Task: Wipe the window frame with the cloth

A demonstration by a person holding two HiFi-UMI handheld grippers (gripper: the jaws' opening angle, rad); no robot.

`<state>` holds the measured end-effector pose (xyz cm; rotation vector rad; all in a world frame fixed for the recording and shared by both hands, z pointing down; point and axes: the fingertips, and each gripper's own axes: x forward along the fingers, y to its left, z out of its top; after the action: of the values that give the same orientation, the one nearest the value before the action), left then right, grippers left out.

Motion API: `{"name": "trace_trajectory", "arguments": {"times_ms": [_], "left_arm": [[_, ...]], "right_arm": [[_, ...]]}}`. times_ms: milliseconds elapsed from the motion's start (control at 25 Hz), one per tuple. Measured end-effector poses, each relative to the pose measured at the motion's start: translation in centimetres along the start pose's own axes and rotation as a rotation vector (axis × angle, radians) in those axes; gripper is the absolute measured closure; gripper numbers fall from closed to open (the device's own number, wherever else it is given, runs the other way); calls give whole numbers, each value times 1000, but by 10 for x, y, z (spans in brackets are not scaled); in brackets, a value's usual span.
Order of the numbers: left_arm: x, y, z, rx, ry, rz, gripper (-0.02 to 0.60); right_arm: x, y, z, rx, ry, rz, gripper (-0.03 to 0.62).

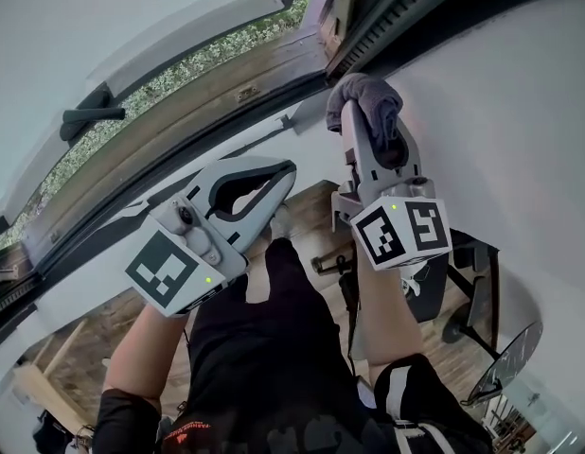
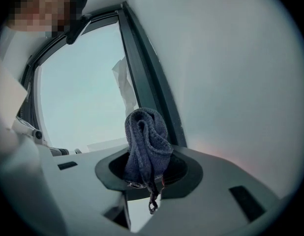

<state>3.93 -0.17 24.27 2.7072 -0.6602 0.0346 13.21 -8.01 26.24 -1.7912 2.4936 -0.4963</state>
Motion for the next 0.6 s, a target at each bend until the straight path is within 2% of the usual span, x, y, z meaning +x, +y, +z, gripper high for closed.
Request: {"name": "trace_trajectory", "arguments": {"times_ms": [240,360,600], "left_arm": [[10,6,11,35,-24,-9,561],[12,7,10,7,1,-8,561],[17,12,7,1,14,-14,561]], "right_arm": [[6,-6,18,2,-40,-14,474],[7,-7,22,-7,-46,-19,473],[10,-12,18,-6,-43,-28,473]]}}
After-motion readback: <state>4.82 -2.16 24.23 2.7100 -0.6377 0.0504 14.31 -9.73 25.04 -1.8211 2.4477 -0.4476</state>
